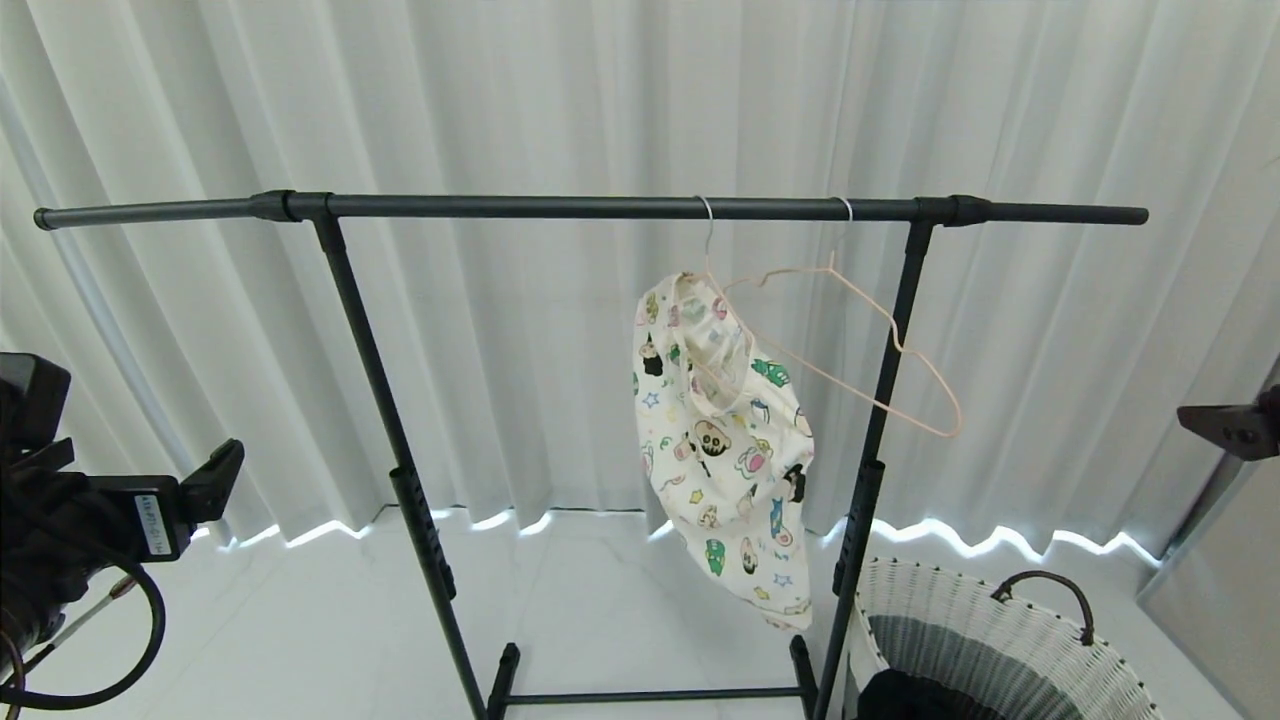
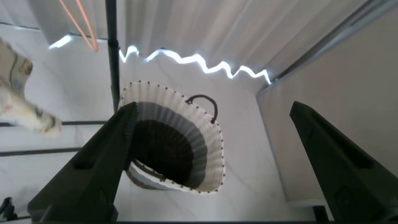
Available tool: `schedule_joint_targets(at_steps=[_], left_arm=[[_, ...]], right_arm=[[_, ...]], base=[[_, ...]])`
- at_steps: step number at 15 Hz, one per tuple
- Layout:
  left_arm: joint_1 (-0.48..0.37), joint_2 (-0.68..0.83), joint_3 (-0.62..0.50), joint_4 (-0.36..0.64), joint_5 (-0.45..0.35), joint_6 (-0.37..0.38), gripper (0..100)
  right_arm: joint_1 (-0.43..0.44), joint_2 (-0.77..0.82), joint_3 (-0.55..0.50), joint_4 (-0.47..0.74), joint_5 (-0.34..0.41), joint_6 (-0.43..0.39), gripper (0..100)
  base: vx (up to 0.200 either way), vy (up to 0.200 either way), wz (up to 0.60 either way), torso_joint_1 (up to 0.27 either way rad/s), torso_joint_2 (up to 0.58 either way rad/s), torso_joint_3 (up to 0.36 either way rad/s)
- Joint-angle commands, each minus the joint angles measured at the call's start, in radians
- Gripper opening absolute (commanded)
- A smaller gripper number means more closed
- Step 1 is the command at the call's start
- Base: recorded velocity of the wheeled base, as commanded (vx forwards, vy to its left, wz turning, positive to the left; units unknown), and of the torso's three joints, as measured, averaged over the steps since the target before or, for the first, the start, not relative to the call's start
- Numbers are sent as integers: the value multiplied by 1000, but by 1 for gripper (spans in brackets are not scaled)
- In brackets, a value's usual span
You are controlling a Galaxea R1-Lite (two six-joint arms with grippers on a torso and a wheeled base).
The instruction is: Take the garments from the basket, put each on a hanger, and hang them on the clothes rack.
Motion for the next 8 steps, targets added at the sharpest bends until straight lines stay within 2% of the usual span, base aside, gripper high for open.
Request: schedule_joint_targets(at_steps=[1, 6, 8], left_arm=[[1, 0, 0, 0, 1, 0, 100], [-1, 3, 8, 0, -15, 4, 100], [-1, -1, 17, 0, -78, 3, 100]], right_arm=[[0, -18, 15, 1, 0, -1, 100], [0, -38, 104, -2, 1, -5, 100], [0, -36, 139, -30, 1, -5, 100]], base=[[0, 0, 0, -212, 496, 276], [0, 0, 0, -216, 500, 283], [0, 0, 0, -202, 481, 283]])
